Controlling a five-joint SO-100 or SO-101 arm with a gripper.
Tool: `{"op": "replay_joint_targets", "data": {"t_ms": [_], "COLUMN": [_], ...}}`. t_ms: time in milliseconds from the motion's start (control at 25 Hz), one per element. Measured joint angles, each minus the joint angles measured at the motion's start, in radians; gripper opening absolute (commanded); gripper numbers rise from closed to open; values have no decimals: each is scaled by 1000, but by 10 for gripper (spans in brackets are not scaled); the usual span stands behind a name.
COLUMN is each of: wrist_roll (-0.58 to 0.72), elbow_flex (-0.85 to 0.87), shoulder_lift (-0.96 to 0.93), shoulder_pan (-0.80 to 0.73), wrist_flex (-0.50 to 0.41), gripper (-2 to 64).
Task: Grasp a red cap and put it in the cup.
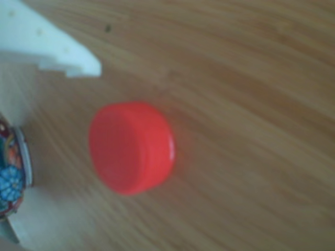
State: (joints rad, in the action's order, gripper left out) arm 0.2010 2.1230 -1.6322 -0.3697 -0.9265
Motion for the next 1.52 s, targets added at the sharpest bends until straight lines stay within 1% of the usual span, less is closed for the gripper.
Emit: {"op": "replay_joint_targets", "data": {"t_ms": [720,880,1240,1400,1520], "wrist_roll": [0,0,0,0,0], "elbow_flex": [-43,-43,-44,-87,-97], "shoulder_lift": [74,74,91,135,137], "shoulder_pan": [-2,-43,-43,-46,-46], "wrist_flex": [-38,-38,-35,-61,-63], "gripper": [481,481,481,481,481]}}
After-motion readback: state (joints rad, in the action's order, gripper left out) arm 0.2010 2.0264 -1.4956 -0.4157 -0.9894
